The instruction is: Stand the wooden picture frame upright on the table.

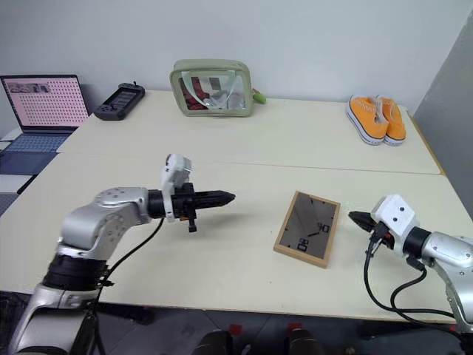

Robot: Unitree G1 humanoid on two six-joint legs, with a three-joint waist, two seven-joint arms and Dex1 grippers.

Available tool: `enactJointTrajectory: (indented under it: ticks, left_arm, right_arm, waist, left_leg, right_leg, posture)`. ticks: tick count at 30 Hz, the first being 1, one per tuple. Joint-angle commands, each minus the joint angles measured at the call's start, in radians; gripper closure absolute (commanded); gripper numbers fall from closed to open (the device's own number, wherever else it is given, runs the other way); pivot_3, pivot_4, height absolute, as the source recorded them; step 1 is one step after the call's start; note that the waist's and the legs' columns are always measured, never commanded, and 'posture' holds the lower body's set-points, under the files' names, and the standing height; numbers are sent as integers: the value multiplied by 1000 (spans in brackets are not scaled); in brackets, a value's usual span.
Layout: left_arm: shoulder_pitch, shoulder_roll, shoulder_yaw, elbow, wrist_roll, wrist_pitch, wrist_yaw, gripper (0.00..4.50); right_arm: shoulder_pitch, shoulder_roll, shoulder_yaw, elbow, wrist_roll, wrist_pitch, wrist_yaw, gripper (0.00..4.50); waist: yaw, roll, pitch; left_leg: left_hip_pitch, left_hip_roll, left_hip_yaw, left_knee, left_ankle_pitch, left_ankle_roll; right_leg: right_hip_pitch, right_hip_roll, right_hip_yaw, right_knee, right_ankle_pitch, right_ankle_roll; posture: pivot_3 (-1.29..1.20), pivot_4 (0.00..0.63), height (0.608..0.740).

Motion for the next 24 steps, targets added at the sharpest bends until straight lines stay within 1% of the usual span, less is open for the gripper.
enactJointTrajectory:
  ticks: [1, 6, 10, 15, 21, 24]
  left_arm:
    - [-79, -53, -50, 142, 86, -120, -53, 4500]
    - [-140, -145, -106, 295, 168, -222, -107, 4500]
    - [-164, -202, -133, 333, 199, -244, -151, 4500]
    - [-168, -233, -165, 346, 239, -265, -203, 4500]
    - [-182, -258, -169, 376, 265, -274, -221, 4500]
    - [-175, -256, -164, 370, 270, -271, -230, 4500]
  right_arm:
    - [-36, 33, 13, 23, -54, -33, -72, 4459]
    - [-70, 97, 47, 91, -115, -53, -152, 4459]
    - [-85, 133, 81, 154, -156, -78, -183, 4459]
    - [-116, 184, 124, 223, -191, -105, -214, 4459]
    - [-152, 243, 164, 273, -212, -123, -242, 4459]
    - [-182, 266, 191, 297, -223, -130, -244, 4459]
  waist:
    - [0, 0, 0]
    - [0, 0, 0]
    - [0, 0, 0]
    - [-5, 1, 0]
    - [-4, 1, 0]
    - [-8, 1, 0]
  left_leg:
    - [0, 0, 0, 0, 0, 0]
    - [-1, 0, 0, 1, 0, 0]
    - [-1, -1, 0, 2, 0, 0]
    - [-1, -1, 0, 2, 0, 0]
    - [-1, -1, -1, 2, 0, 0]
    - [-1, -1, -1, 2, 0, 0]
  right_leg:
    - [0, 0, 0, 0, 0, 0]
    - [0, 0, 0, 0, 0, 0]
    - [0, 0, 0, 1, 0, 0]
    - [0, 0, 0, 1, 0, 0]
    - [0, 0, 0, 1, 0, 0]
    - [0, 0, 0, 2, 0, 0]
  posture:
    - [0, 150, 740]
    - [0, 150, 740]
    - [0, 150, 740]
    - [0, 150, 740]
    - [0, 150, 740]
    - [0, 150, 740]
